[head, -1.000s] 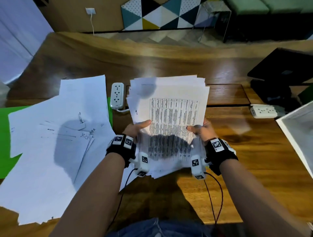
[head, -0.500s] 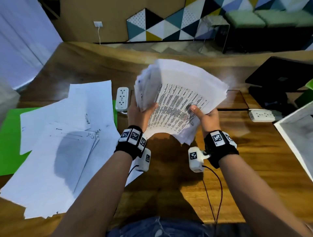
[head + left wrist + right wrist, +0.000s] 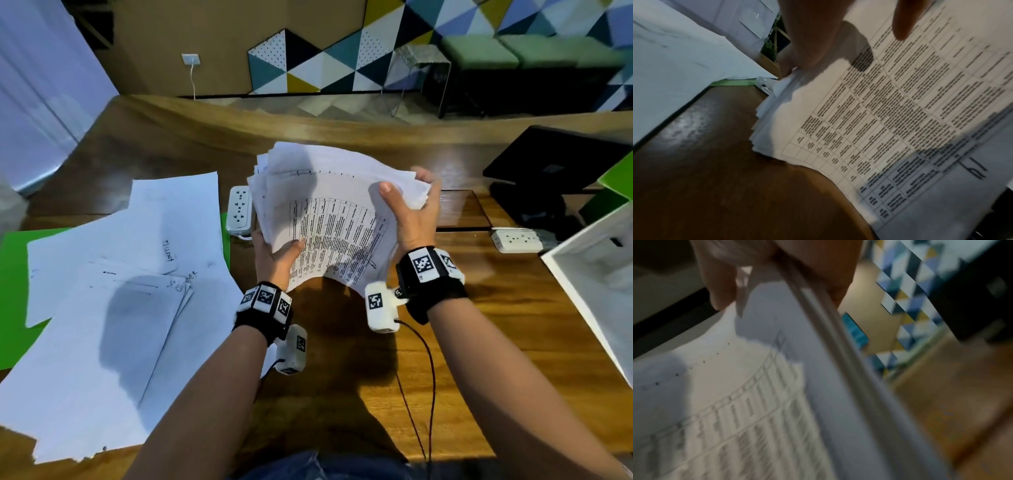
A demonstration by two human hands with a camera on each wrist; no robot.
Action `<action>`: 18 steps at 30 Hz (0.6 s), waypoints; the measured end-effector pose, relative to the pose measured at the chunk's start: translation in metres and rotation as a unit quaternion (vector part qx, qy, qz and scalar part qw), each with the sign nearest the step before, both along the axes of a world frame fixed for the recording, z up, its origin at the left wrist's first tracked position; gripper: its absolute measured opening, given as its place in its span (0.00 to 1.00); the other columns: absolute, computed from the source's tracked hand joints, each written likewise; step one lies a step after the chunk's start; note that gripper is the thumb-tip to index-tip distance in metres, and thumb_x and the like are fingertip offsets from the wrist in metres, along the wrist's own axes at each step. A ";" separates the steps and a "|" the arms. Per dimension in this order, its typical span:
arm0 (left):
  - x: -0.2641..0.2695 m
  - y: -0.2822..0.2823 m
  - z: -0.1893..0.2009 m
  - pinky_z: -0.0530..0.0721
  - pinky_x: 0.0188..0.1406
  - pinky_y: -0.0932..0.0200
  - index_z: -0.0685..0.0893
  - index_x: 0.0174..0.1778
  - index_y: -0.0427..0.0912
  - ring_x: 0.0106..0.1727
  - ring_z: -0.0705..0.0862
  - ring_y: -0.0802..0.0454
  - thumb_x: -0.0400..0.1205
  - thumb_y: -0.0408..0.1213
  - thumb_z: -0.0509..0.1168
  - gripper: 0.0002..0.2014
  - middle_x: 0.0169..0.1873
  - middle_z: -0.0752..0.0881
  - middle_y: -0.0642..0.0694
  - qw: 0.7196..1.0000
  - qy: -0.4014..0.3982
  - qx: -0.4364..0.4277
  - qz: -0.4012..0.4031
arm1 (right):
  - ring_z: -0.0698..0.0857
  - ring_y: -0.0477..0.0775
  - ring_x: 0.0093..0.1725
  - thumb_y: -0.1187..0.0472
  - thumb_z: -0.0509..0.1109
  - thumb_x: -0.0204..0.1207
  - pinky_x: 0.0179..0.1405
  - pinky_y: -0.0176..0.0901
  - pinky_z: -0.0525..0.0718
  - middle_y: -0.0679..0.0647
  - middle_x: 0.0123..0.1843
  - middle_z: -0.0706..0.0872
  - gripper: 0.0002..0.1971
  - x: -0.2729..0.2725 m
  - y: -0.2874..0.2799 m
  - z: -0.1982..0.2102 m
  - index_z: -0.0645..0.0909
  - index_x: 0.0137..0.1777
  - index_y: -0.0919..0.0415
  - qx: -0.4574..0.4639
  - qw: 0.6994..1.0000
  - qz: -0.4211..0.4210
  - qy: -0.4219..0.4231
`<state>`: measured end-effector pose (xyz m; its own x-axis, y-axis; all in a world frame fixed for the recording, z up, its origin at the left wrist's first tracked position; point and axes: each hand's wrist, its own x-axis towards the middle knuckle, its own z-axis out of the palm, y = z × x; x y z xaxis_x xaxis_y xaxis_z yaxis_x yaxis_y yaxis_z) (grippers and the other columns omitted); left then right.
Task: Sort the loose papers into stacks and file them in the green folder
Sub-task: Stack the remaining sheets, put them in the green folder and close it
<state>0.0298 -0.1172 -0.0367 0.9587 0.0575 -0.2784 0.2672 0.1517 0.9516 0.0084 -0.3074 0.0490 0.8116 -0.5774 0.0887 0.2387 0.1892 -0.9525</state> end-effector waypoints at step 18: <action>0.034 0.024 -0.064 0.83 0.63 0.40 0.78 0.69 0.44 0.65 0.84 0.44 0.59 0.48 0.83 0.42 0.63 0.86 0.43 0.996 0.002 0.021 -0.083 | 0.87 0.64 0.51 0.33 0.74 0.63 0.43 0.49 0.79 0.59 0.53 0.88 0.42 0.038 0.050 0.080 0.65 0.73 0.52 -0.830 0.491 0.188 0.185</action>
